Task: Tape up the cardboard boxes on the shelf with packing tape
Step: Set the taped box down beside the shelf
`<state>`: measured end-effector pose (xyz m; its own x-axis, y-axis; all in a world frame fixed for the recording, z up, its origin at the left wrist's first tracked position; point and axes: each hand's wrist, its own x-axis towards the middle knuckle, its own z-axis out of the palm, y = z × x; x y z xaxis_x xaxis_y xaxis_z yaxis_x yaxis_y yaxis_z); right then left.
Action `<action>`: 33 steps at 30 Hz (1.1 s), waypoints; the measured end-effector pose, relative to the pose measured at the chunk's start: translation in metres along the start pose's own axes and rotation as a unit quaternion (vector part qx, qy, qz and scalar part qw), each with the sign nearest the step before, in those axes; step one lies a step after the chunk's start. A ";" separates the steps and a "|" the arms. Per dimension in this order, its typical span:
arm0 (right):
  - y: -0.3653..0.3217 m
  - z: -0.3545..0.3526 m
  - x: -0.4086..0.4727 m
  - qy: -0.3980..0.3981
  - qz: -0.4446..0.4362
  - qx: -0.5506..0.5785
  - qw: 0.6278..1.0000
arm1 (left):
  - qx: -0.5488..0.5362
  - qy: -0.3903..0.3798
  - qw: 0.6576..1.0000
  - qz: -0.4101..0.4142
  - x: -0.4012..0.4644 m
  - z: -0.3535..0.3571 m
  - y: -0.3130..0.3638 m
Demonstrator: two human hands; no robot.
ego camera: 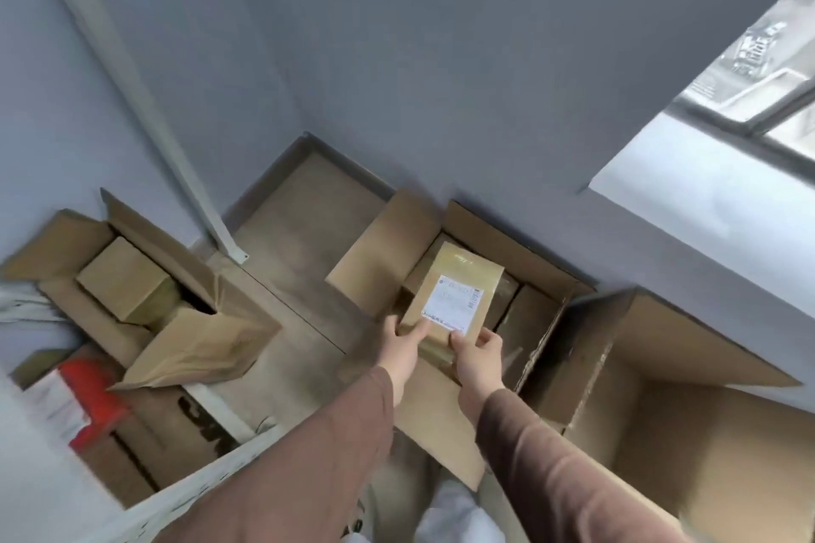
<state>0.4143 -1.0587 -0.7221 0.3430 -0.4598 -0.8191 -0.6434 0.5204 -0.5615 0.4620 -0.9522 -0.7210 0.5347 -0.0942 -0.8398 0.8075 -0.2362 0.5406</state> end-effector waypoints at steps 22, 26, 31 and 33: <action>0.023 0.058 0.211 -0.013 -0.017 -0.077 0.997 | 0.002 0.058 0.998 0.009 0.249 0.019 -0.020; 0.015 0.052 0.192 -0.062 0.012 -0.086 0.994 | -0.026 0.045 0.999 0.000 0.229 0.017 -0.017; -0.011 0.041 0.133 -0.078 -0.010 -0.115 0.990 | -0.013 0.007 1.000 -0.014 0.155 0.006 -0.008; -0.031 0.039 0.096 -0.083 -0.015 -0.122 0.989 | -0.009 0.013 1.000 -0.011 0.113 -0.003 0.004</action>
<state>0.4937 -1.0909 -0.7875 0.4589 -0.3367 -0.8222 -0.7709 0.3092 -0.5568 0.5261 -0.9611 -0.8139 0.5230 -0.0629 -0.8500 0.8234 -0.2206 0.5229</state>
